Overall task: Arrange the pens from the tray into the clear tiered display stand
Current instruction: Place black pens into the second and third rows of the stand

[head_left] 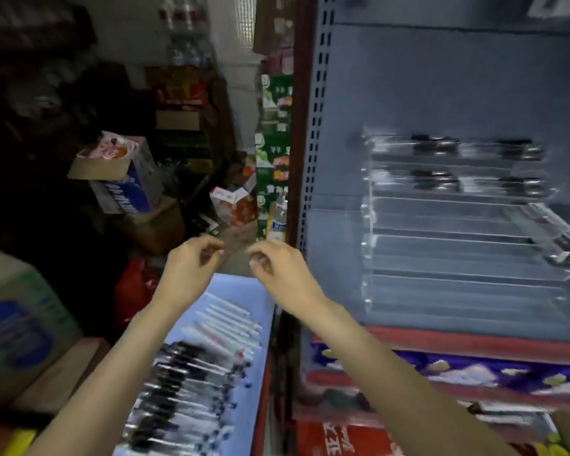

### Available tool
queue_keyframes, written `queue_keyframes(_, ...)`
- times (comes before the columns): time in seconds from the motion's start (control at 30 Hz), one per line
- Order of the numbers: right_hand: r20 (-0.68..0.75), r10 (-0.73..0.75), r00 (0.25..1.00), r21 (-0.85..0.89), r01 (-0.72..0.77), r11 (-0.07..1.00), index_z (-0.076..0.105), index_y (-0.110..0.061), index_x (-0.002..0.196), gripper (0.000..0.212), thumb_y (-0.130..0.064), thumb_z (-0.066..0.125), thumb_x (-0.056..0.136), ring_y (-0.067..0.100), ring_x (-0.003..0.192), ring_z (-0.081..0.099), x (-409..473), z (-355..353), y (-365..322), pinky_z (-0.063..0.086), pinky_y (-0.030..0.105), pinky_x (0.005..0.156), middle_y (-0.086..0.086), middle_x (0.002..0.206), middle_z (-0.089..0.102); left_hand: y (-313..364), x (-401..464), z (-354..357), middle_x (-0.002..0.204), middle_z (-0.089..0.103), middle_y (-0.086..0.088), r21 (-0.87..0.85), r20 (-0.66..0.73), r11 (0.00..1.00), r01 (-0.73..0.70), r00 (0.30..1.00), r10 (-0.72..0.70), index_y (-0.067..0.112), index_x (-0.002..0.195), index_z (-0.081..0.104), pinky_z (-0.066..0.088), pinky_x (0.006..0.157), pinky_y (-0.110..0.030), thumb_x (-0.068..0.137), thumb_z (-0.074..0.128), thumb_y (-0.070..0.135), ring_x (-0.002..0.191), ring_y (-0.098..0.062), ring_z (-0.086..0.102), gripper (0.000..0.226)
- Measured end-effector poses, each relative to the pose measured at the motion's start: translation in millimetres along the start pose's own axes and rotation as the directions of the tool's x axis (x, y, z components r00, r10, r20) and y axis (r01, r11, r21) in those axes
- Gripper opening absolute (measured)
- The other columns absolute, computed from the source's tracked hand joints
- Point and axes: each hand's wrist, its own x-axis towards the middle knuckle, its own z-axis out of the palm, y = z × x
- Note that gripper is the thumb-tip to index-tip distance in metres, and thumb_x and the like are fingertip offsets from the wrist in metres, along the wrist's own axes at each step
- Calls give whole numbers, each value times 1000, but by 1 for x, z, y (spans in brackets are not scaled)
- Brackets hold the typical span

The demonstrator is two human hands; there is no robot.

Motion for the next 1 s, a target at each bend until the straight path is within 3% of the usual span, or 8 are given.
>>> queue_keyframes(0.1,189,123,974,-44,-116,992,56,-8,124,28,-13,47,97,29,110,54,8,68,-8,45,42,95,13,125,55,-64,-15,-10,105,68,-11,5,83,994,111,990,-111,6,106,66,43,80,-27,91,57,9,92,-23,60,18)
queue_keyframes(0.23,300,263,917,-125,-235,964,57,-7,123,30,-10,48,95,31,113,54,7,134,-5,43,41,98,14,124,55,-135,-34,-7,113,66,-11,54,204,981,185,960,-192,7,108,65,46,88,-31,91,53,7,101,-26,61,20)
queue_keyframes(0.43,396,390,831,-261,-306,916,55,-11,120,27,-19,54,94,30,110,54,-5,187,7,47,41,93,13,121,53,-200,-60,11,134,53,-10,217,428,967,135,877,-218,10,128,55,46,91,-42,97,44,8,111,-30,56,32)
queue_keyframes(0.6,365,427,827,-338,-309,889,56,-9,106,14,-14,54,94,30,100,52,-10,198,12,48,42,84,12,109,50,-216,-67,16,125,60,-8,192,417,975,113,890,-186,11,120,63,45,97,-36,95,50,10,111,-24,57,28)
queue_keyframes(0.73,397,451,800,-333,-332,883,55,-6,108,19,-17,57,93,29,98,55,-8,197,11,49,42,85,14,109,54,-217,-66,18,117,63,-8,114,401,980,163,895,-196,8,112,67,45,97,-35,90,61,15,110,-24,57,24)
queue_keyframes(1.0,424,462,779,-249,-390,887,55,-7,107,20,-15,62,89,31,102,56,-7,198,13,49,41,87,14,112,58,-219,-60,17,101,62,-6,1,418,962,272,874,-247,15,83,65,45,85,-27,82,70,13,95,-20,59,5)
